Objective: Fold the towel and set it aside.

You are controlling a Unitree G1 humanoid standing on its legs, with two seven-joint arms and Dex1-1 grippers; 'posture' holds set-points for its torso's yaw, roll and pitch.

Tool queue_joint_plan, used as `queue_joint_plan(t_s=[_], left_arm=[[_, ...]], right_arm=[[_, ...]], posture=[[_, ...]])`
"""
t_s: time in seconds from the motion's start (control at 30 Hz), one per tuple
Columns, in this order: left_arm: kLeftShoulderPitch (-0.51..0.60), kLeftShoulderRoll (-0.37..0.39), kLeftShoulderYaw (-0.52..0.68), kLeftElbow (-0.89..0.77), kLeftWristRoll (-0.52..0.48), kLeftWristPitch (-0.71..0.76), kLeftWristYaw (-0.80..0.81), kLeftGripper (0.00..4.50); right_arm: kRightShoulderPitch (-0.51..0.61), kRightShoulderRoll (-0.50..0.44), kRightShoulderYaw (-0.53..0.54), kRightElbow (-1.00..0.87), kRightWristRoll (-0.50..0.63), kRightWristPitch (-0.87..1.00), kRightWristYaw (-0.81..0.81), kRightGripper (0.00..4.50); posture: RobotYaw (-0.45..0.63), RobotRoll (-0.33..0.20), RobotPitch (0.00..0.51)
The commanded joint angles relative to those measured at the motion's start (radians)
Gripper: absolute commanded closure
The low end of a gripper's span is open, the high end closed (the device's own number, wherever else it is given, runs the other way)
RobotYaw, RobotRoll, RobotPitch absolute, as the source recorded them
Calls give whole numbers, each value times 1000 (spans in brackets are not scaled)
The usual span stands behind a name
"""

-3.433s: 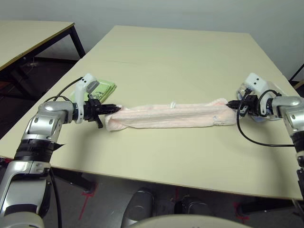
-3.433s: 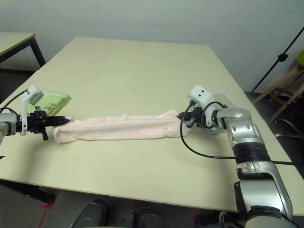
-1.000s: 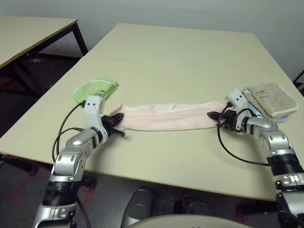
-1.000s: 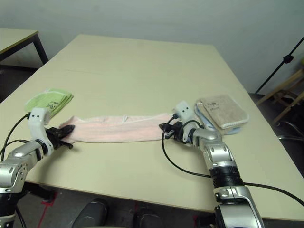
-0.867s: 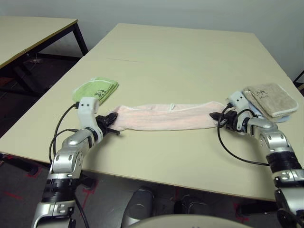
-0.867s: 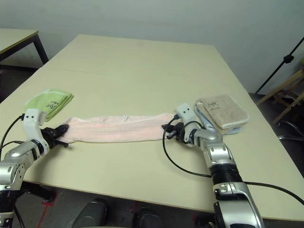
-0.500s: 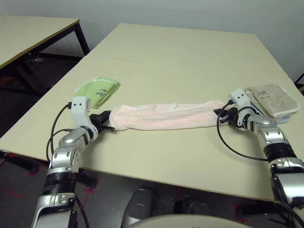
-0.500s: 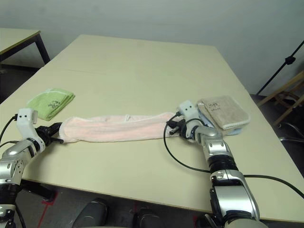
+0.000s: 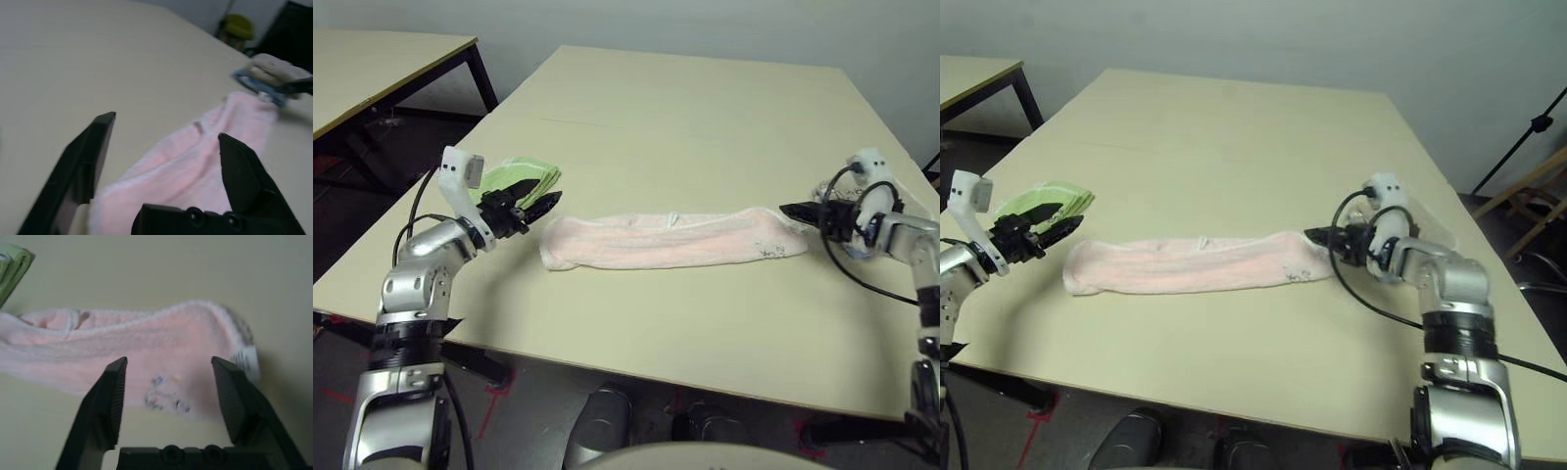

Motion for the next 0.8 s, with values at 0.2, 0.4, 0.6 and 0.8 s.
queue_joint_plan(t_s=[0.2,0.4,0.6,0.8], left_arm=[[-26,66,-62,16,-21,-28,-249,0],[-38,59,-73,4,-43,-19,-294,0],[-31,63,-96,-4,-26,-37,-304,0],[-9,58,-89,-28,-32,-34,-278,0]], right_arm=[[88,47,-188,-142,76,347,-132,37],[92,189,-207,-180,51,391,-223,37],[51,312,-212,-95,-10,250,-347,37],[-3,400,-202,-21,-30,152,-439,37]], posture=[[177,0,136],[171,0,99],[183,0,95],[198,0,91]])
